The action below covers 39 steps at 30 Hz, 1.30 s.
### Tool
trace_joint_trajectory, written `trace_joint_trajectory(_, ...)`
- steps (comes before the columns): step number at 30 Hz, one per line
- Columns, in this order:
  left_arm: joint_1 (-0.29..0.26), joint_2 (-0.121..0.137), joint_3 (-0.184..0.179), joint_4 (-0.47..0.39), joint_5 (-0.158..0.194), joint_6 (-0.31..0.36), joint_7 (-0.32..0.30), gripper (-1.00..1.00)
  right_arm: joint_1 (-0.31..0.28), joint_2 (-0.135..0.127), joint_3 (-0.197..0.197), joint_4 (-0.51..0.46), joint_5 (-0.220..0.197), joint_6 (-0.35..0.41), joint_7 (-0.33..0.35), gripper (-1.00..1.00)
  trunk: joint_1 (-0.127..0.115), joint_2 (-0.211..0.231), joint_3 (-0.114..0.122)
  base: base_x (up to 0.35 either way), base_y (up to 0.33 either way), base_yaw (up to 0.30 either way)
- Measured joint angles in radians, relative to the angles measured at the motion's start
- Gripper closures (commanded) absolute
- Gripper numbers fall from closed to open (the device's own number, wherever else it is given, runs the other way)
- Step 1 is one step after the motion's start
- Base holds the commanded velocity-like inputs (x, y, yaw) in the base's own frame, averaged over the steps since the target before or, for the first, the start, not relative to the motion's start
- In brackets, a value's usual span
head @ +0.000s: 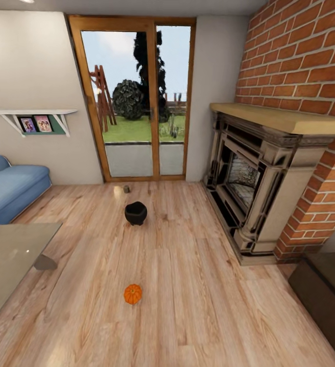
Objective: Place each of the two pumpkins and all three candles from the living room inside a cabinet in the living room (use any cabinet), then make sure every cabinet is closed, and position the cauldron so it is next to a table in the living room.
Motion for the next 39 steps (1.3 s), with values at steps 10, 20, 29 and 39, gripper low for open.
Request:
trace_joint_trajectory(10, 0.001, 0.0, 0.0, 0.0, 0.0, 0.0, 0.0, -1.0, 0.0, 0.0, 0.0, 0.0, 0.001, -0.001, 0.0, -1.0, 0.0, 0.0, 0.0, 0.156, 0.0, 0.048)
trace_joint_trajectory(20, 0.0, 0.0, 0.0, -0.001, 0.0, 0.0, -0.001, -1.0, 0.0, 0.0, 0.0, 0.0, 0.001, -0.002, 0.001, -1.0, 0.0, 0.0, 0.0, 0.261, 0.0, 0.017)
trace_joint_trajectory(29, 0.0, 0.0, 0.0, -0.001, 0.0, 0.0, 0.0, -1.0, 0.0, 0.0, 0.001, -0.001, 0.001, -0.002, 0.002, -1.0, 0.0, 0.0, 0.0, 0.302, 0.058, 0.001)
trace_joint_trajectory(39, 0.0, 0.0, 0.0, -0.007, 0.001, 0.004, -0.008, -1.0, 0.0, 0.0, 0.001, -0.002, 0.001, -0.002, 0.002, -1.0, 0.0, 0.0, 0.0, 0.225, 0.07, 0.0)
